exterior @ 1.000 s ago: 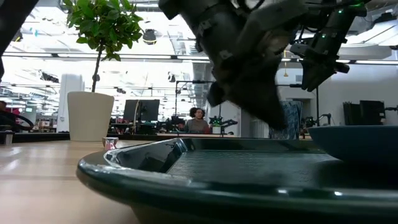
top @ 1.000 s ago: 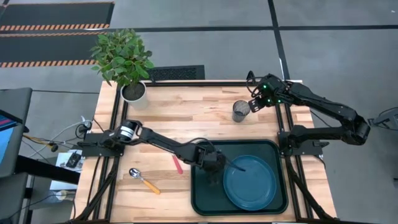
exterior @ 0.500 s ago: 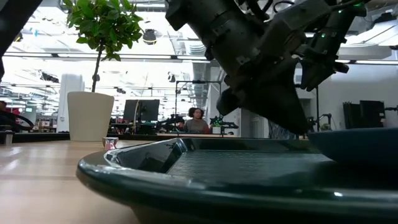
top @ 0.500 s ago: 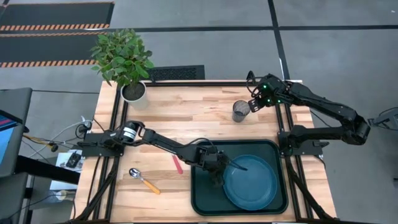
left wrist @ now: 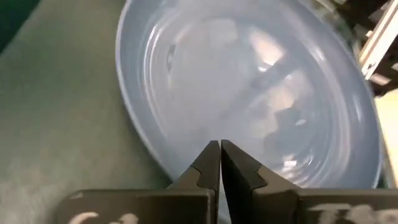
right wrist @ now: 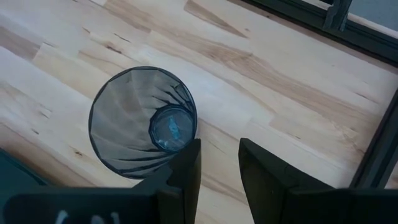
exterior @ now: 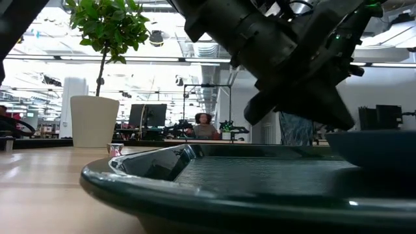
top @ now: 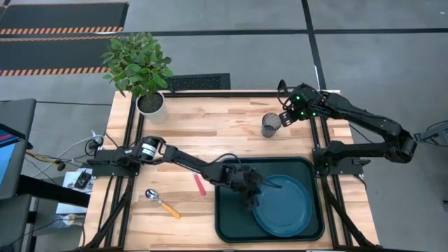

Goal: Pick and place plate/cup/fork/spoon on tray
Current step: Put the dark blue plate on the black tray

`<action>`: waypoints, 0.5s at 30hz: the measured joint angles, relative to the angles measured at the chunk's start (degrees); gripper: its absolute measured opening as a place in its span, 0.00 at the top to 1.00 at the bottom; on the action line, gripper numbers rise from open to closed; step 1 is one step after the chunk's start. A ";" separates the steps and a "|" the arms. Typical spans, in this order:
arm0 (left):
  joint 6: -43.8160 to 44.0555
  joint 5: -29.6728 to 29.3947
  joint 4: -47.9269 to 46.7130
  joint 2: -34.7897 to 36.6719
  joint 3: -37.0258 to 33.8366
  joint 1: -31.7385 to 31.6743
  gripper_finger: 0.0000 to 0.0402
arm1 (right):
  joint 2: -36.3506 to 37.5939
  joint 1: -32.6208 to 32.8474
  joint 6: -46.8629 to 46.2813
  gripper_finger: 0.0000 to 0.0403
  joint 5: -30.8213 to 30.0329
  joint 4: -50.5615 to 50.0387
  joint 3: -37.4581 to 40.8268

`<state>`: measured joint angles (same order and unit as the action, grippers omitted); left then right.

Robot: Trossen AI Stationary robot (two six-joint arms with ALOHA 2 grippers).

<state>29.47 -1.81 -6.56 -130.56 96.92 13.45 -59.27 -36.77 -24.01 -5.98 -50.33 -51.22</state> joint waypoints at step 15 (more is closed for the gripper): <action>-0.16 -3.45 -21.54 3.64 -0.57 2.63 1.00 | -0.02 0.00 0.55 0.67 -0.04 0.04 0.00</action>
<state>29.31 -5.26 -28.11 -126.92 96.36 16.08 -59.28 -36.77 -23.46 -6.02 -50.28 -51.22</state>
